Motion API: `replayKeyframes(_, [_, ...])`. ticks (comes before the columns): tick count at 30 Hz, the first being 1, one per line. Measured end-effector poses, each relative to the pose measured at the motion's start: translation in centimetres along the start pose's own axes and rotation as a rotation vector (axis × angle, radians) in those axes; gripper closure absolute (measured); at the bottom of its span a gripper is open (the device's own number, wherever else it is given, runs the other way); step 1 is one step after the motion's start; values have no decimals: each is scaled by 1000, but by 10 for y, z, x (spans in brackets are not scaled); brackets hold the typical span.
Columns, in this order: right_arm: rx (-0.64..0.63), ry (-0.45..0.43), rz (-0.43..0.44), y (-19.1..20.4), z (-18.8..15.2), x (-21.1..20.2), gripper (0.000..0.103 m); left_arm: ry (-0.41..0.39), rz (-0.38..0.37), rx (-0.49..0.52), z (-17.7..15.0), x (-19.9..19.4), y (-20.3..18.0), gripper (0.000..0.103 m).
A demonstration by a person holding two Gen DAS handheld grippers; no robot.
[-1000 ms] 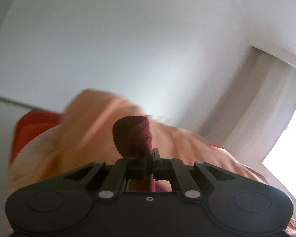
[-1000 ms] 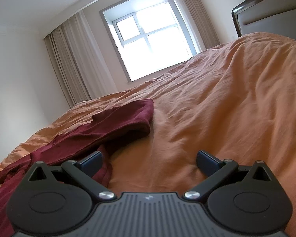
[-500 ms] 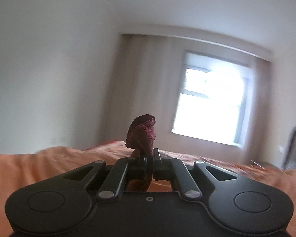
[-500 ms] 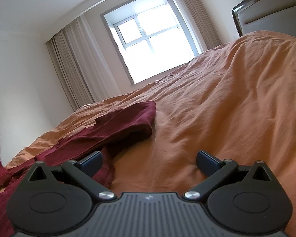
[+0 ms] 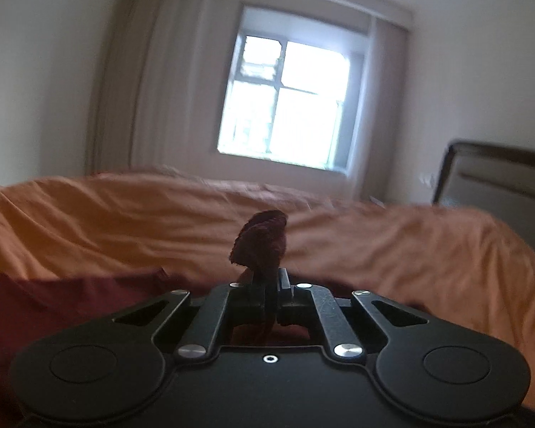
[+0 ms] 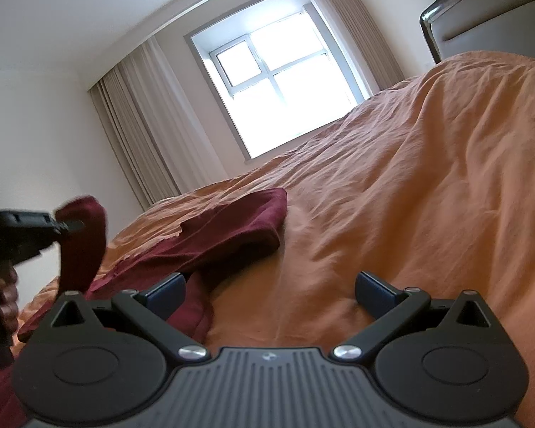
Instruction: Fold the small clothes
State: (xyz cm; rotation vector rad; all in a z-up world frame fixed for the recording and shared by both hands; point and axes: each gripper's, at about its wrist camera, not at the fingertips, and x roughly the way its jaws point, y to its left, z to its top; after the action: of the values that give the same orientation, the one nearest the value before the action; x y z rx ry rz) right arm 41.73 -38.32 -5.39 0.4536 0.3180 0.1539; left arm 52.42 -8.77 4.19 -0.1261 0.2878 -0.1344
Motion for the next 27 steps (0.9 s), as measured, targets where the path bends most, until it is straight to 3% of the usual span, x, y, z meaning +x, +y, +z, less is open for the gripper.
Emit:
replayKeyframes(4, [6,-5,7,-1,-1,0,0,68,-57,-14,-17,3,-2,84])
replayKeyframes(6, [7,-6,7,-1,-1,0,0,79,-73,-7,-20,1,0,67])
replayKeyframes(10, [12,-10,13,-2,-2,-1,0,81,-105,-12,-21,-10,3,45])
replayKeyframes(12, [16,-12,16,-3,-2,-2,0,99,-109,-40,-20,-15,8,28])
replayKeyframes(18, [16,-12,15,-3,-2,-1,0,79,-71,-37,-11,-50,39,1])
replayKeyframes(22, [8,-5,4,0,-1,1,0,82,20,31,-8,-81,70,1])
replayKeyframes(27, [-19,17,-28,6,0,6,0,88,193,116,-14,-116,125,1])
